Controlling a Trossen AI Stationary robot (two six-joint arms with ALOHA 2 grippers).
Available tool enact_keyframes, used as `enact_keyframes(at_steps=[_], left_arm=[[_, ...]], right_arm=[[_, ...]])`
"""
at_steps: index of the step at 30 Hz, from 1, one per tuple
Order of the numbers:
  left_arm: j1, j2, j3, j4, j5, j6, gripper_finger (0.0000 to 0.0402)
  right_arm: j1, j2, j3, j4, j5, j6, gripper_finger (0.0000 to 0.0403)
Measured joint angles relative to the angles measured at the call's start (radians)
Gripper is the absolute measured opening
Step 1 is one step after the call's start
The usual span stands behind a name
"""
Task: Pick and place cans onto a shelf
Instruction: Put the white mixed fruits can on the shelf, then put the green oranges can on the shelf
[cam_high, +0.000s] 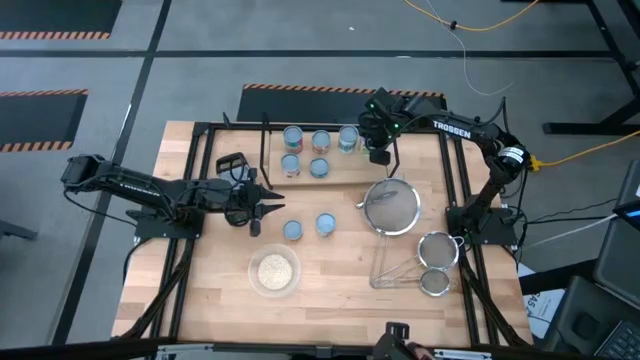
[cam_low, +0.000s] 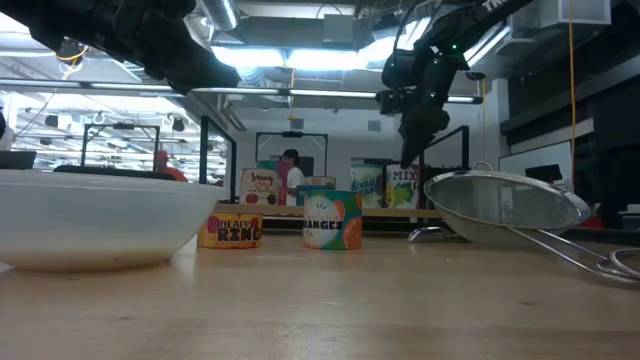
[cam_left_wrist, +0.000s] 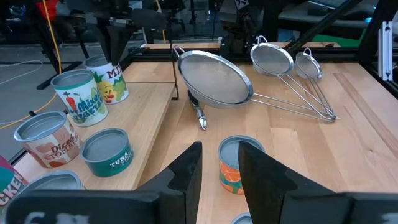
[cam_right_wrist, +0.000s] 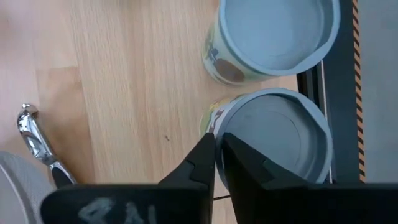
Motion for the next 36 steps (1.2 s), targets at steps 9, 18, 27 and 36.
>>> enact_keyframes(at_steps=[9,18,27,36], left_arm=[[0.0,0.0,0.0,0.0,0.0,0.0,0.0098],[0.0,0.0,0.0,0.0,0.0,0.0,0.0098],[0.0,0.0,0.0,0.0,0.0,0.0,0.0098],[0.0,0.0,0.0,0.0,0.001,0.0,0.0098]], right_arm=[[0.0,0.0,0.0,0.026,0.0,0.0,0.0041],[0.0,0.0,0.0,0.031,0.001,0.015,0.0077],[0.0,-0.003,0.0,0.038,0.001,0.011,0.0086],[0.032,-0.087,0.0,0.037,0.001,0.011,0.0086]])
